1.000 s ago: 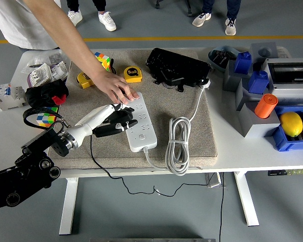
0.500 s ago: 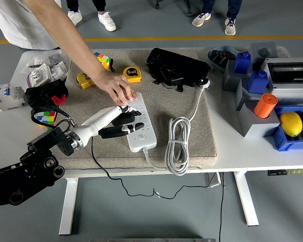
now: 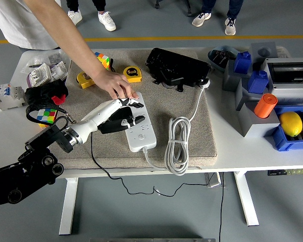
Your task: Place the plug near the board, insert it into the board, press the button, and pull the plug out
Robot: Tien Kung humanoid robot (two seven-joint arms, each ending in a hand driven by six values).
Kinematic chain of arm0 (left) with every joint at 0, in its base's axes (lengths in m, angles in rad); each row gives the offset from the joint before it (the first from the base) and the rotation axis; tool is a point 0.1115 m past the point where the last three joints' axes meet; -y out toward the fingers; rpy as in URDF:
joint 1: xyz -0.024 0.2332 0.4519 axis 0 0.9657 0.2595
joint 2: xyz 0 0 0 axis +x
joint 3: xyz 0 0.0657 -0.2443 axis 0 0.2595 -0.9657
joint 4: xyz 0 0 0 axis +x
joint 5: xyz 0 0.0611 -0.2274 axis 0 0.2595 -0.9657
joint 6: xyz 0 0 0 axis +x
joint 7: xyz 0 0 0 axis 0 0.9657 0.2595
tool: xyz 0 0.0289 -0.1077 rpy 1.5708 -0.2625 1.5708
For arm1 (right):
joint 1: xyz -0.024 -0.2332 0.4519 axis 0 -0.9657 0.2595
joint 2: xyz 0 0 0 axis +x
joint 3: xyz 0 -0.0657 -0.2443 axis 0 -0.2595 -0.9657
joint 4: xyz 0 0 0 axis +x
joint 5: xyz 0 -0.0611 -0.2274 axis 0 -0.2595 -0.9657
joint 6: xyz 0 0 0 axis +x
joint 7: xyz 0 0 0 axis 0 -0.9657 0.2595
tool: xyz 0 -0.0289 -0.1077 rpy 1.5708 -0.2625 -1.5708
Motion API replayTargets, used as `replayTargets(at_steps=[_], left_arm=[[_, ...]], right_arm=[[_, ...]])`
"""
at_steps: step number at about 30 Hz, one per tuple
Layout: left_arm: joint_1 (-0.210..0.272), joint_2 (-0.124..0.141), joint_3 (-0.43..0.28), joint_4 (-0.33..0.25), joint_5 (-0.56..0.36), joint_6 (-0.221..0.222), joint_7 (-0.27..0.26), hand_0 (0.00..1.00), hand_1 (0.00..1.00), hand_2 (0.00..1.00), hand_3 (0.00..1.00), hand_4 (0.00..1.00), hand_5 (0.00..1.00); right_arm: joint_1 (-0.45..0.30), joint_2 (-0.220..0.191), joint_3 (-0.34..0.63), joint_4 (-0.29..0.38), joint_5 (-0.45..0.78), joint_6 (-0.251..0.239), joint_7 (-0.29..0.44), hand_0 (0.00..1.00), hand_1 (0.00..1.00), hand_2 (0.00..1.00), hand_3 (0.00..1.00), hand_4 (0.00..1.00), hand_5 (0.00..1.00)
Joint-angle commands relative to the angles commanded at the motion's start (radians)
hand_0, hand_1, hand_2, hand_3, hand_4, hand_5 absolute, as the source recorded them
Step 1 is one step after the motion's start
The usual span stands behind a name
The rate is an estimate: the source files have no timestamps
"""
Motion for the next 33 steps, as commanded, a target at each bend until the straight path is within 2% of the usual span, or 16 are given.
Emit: replayTargets(at_steps=[4, 9, 10, 15, 16, 21, 22, 27, 28, 33], left_arm=[[0.016, 0.011, -0.024, -0.025, -0.008, 0.003, -0.004, 0.768, 0.794, 0.798, 0.782, 0.889, 0.987], [0.052, 0.031, -0.062, -0.086, -0.008, 0.019, 0.007, 0.768, 0.794, 0.798, 0.782, 0.889, 0.987], [0.061, 0.037, -0.073, -0.104, -0.005, 0.018, 0.018, 0.568, 0.639, 0.667, 0.761, 0.887, 0.501], [0.096, 0.060, -0.123, -0.183, 0.033, -0.019, 0.107, 0.568, 0.639, 0.667, 0.761, 0.887, 0.501], [0.100, 0.065, -0.134, -0.200, 0.047, -0.033, 0.129, 0.254, 0.481, 0.522, 0.685, 0.776, 0.119], [0.105, 0.086, -0.165, -0.261, 0.062, -0.094, 0.219, 0.254, 0.481, 0.522, 0.685, 0.776, 0.119], [0.104, 0.089, -0.169, -0.269, 0.064, -0.105, 0.231, 0.128, 0.292, 0.342, 0.793, 0.625, 0.002], [0.096, 0.103, -0.188, -0.315, 0.055, -0.180, 0.328, 0.128, 0.292, 0.342, 0.793, 0.625, 0.002], [0.095, 0.105, -0.190, -0.321, 0.052, -0.192, 0.342, 0.046, 0.139, 0.227, 0.896, 0.697, 0.002], [0.088, 0.116, -0.193, -0.360, 0.028, -0.285, 0.441, 0.046, 0.139, 0.227, 0.896, 0.697, 0.002]], right_arm=[[0.001, -0.002, -0.003, 0.000, -0.001, 0.000, 0.000, 0.700, 0.703, 0.686, 0.581, 0.998, 0.552], [-0.001, -0.005, -0.007, 0.000, -0.002, 0.000, 0.000, 0.700, 0.703, 0.686, 0.581, 0.998, 0.552], [-0.001, -0.005, -0.007, 0.001, -0.002, 0.000, 0.000, 0.700, 0.703, 0.686, 0.581, 0.998, 0.552], [-0.003, -0.007, -0.007, 0.001, -0.004, 0.000, 0.000, 0.700, 0.703, 0.686, 0.581, 0.998, 0.552], [-0.003, -0.007, -0.005, 0.001, -0.005, -0.001, 0.000, 0.700, 0.703, 0.686, 0.581, 0.998, 0.552], [-0.004, -0.005, 0.002, 0.001, -0.006, 0.000, 0.000, 0.700, 0.703, 0.686, 0.581, 0.998, 0.552], [-0.005, -0.005, 0.003, 0.001, -0.006, 0.000, 0.000, 0.701, 0.703, 0.686, 0.580, 0.998, 0.552], [-0.006, -0.007, 0.007, 0.001, -0.006, 0.000, 0.000, 0.701, 0.703, 0.686, 0.580, 0.998, 0.552], [-0.007, -0.007, 0.008, 0.001, -0.006, 0.000, 0.000, 0.700, 0.703, 0.686, 0.580, 0.998, 0.552], [-0.008, -0.007, 0.009, 0.001, -0.006, 0.000, 0.000, 0.700, 0.703, 0.686, 0.580, 0.998, 0.552]])
